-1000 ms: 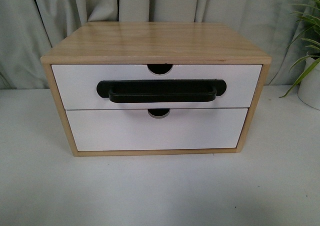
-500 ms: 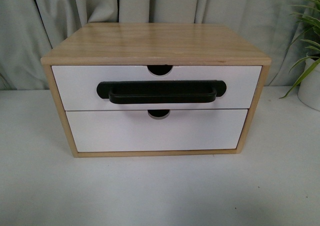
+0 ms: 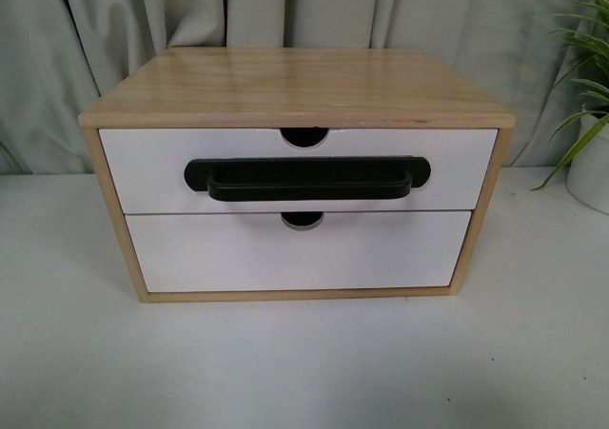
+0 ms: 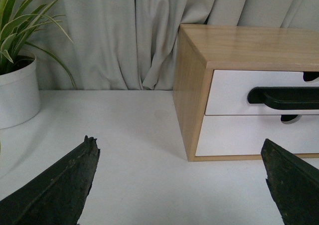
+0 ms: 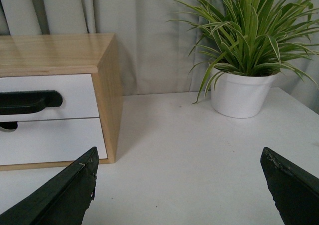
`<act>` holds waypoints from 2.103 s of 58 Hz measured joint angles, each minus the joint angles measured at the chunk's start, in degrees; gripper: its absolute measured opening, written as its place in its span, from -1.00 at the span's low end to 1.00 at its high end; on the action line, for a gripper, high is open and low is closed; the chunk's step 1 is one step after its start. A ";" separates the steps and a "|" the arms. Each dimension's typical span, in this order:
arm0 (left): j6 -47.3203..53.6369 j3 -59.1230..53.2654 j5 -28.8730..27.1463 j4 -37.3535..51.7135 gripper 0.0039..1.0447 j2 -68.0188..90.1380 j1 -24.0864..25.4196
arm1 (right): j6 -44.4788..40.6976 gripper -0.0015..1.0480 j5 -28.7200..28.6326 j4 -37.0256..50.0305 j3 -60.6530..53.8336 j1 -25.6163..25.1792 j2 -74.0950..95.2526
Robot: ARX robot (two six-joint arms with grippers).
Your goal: Pull drawer
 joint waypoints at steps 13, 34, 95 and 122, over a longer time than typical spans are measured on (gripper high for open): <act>0.00 0.00 0.00 0.00 0.88 0.00 0.00 | 0.00 0.83 0.00 0.00 0.00 0.00 0.00; 5.14 3.10 -2.80 18.82 0.88 23.80 -12.26 | -0.96 0.83 -8.98 -9.86 13.46 1.36 23.80; 81.72 49.70 21.99 -10.80 0.88 82.60 -14.53 | -54.18 0.83 -18.10 -20.81 48.28 15.85 73.96; 87.21 58.77 16.44 -17.94 0.88 89.48 -20.79 | -55.28 0.83 -18.14 -19.15 56.78 18.78 85.13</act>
